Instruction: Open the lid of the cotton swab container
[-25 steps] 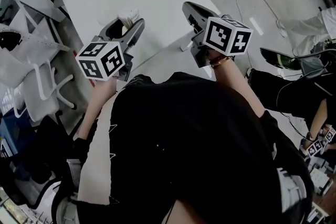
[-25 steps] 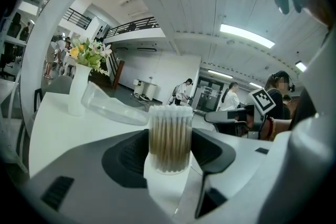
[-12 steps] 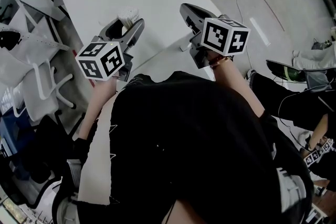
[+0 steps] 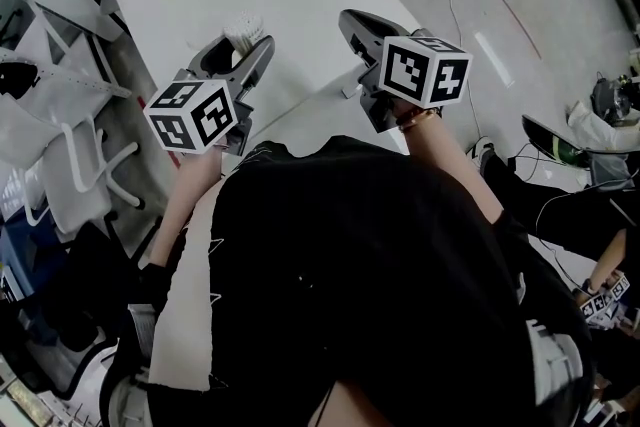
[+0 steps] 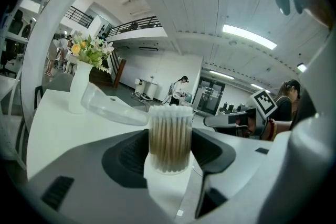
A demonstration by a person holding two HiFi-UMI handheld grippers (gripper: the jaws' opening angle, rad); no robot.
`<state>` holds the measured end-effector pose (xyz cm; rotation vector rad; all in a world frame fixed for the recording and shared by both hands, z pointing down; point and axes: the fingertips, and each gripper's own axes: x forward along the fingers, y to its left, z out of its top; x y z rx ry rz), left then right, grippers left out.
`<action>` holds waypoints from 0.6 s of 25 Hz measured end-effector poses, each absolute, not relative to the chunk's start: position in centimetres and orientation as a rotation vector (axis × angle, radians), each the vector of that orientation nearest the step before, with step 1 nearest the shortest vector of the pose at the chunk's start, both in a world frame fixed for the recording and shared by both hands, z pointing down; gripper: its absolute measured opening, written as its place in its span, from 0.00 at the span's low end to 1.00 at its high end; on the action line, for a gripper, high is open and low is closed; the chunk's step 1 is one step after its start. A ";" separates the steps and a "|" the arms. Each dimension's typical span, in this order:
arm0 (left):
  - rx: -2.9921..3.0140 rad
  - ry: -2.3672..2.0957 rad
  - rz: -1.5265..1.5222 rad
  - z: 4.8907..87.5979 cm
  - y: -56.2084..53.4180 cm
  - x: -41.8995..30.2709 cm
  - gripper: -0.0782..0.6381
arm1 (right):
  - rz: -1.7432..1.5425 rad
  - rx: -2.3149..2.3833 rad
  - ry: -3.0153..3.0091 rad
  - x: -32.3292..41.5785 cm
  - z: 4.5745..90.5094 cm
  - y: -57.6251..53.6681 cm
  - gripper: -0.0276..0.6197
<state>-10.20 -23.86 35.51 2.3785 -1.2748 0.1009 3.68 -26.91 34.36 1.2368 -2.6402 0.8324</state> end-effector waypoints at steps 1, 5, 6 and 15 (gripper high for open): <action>2.379 -1.274 0.100 35.5 -23.9 -10.2 0.47 | 0.831 1.236 -2.639 3.7 34.4 -26.9 0.05; 2.379 -1.275 0.101 35.5 -23.9 -10.3 0.47 | 0.829 1.227 -2.639 3.4 34.5 -26.8 0.05; 2.379 -1.275 0.101 35.6 -23.9 -10.3 0.47 | 0.828 1.226 -2.638 3.4 34.6 -26.8 0.05; 2.378 -1.274 0.102 35.7 -23.9 -10.3 0.47 | 0.824 1.217 -2.635 3.2 34.8 -26.7 0.05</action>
